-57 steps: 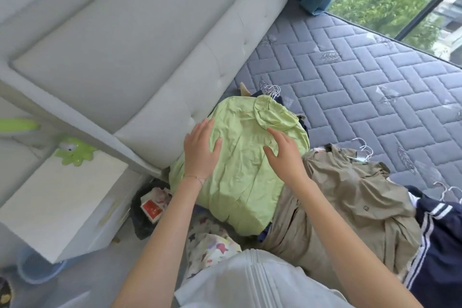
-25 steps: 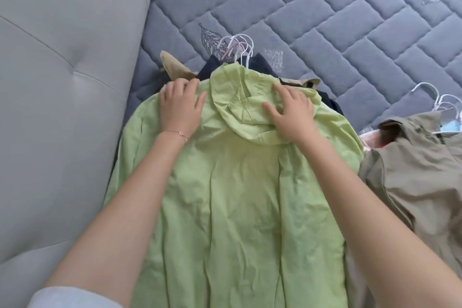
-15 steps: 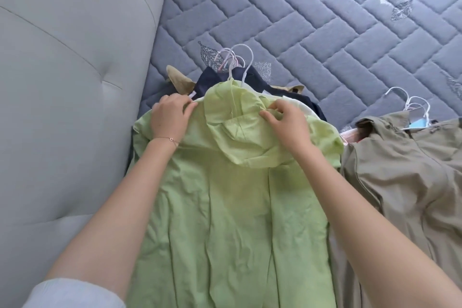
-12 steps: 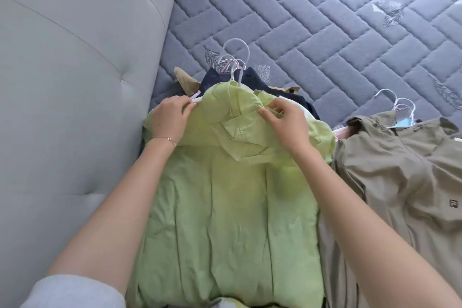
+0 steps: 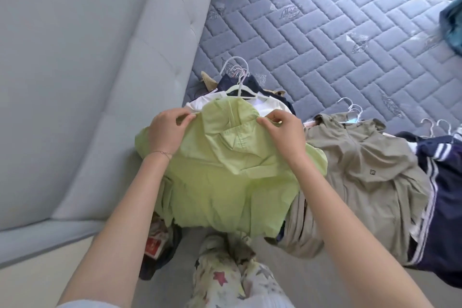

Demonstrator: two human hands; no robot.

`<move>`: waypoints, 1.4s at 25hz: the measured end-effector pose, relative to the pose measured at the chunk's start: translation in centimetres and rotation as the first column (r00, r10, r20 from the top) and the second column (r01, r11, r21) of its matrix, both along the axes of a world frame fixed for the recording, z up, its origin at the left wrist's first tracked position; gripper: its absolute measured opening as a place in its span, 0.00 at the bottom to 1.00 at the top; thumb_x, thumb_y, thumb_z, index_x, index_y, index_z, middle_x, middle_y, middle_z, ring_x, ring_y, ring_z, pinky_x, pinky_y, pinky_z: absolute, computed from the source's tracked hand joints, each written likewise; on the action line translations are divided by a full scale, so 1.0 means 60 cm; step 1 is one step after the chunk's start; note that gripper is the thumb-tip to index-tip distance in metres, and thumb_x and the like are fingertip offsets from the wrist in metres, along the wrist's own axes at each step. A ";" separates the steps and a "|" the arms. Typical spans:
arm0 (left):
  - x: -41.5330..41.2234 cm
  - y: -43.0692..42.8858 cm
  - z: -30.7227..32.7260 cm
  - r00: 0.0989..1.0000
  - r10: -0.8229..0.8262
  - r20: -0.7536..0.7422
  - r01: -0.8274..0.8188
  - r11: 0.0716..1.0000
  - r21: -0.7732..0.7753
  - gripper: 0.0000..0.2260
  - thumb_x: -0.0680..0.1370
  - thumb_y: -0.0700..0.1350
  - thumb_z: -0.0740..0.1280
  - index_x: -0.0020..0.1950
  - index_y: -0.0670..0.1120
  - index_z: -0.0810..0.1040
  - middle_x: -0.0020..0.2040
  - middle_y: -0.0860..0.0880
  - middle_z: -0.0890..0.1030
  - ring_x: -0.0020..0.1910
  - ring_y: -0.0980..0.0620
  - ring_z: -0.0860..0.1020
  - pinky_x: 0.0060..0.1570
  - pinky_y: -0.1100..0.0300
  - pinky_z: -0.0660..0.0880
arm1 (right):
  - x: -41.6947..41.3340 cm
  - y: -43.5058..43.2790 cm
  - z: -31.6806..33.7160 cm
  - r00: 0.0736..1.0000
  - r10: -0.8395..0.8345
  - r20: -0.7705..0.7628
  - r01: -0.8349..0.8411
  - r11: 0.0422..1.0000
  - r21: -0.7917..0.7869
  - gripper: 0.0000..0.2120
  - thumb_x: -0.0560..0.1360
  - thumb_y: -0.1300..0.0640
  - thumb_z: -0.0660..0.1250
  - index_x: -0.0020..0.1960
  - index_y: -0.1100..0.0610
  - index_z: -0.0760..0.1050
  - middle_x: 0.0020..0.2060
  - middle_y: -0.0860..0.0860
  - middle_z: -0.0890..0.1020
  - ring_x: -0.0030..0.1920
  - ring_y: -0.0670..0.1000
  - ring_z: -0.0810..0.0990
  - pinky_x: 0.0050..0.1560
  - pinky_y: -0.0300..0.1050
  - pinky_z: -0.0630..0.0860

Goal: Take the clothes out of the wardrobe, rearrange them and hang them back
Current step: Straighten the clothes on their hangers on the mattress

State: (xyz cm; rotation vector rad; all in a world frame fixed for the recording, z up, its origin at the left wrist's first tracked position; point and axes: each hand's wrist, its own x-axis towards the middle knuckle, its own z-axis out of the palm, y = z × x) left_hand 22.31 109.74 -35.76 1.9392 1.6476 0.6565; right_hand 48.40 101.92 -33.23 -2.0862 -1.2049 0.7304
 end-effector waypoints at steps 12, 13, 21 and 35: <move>-0.170 -0.269 0.094 0.989 -0.044 0.140 0.048 0.999 -0.025 0.07 0.75 0.51 0.71 0.45 0.48 0.84 0.43 0.54 0.84 0.44 0.53 0.80 0.45 0.59 0.73 | -0.180 -0.305 0.122 0.998 -0.047 0.030 0.046 0.998 0.037 0.10 0.73 0.44 0.71 0.38 0.49 0.78 0.33 0.41 0.79 0.38 0.40 0.77 0.34 0.36 0.66; -0.178 -0.283 0.103 0.988 -0.045 0.151 0.050 0.998 -0.025 0.07 0.75 0.52 0.71 0.45 0.49 0.84 0.43 0.57 0.83 0.44 0.54 0.80 0.45 0.60 0.73 | -0.190 -0.326 0.130 0.998 -0.064 0.026 0.063 0.997 0.045 0.10 0.73 0.44 0.71 0.38 0.48 0.78 0.33 0.41 0.79 0.39 0.39 0.76 0.34 0.36 0.66; -0.180 -0.351 0.179 0.983 -0.116 0.139 0.121 0.992 -0.026 0.07 0.72 0.56 0.73 0.41 0.54 0.83 0.38 0.61 0.81 0.41 0.61 0.77 0.42 0.62 0.70 | -0.211 -0.454 0.187 0.984 -0.178 0.018 0.176 0.982 0.070 0.10 0.73 0.44 0.71 0.39 0.49 0.78 0.34 0.42 0.80 0.39 0.40 0.77 0.36 0.40 0.68; 0.087 -0.487 0.174 0.970 -0.170 0.176 0.187 0.979 -0.082 0.05 0.72 0.57 0.71 0.38 0.58 0.81 0.40 0.65 0.81 0.45 0.63 0.78 0.45 0.62 0.73 | 0.051 -0.596 0.202 0.977 -0.210 0.047 0.207 0.976 0.062 0.09 0.73 0.45 0.71 0.40 0.50 0.79 0.39 0.46 0.82 0.45 0.49 0.80 0.44 0.49 0.75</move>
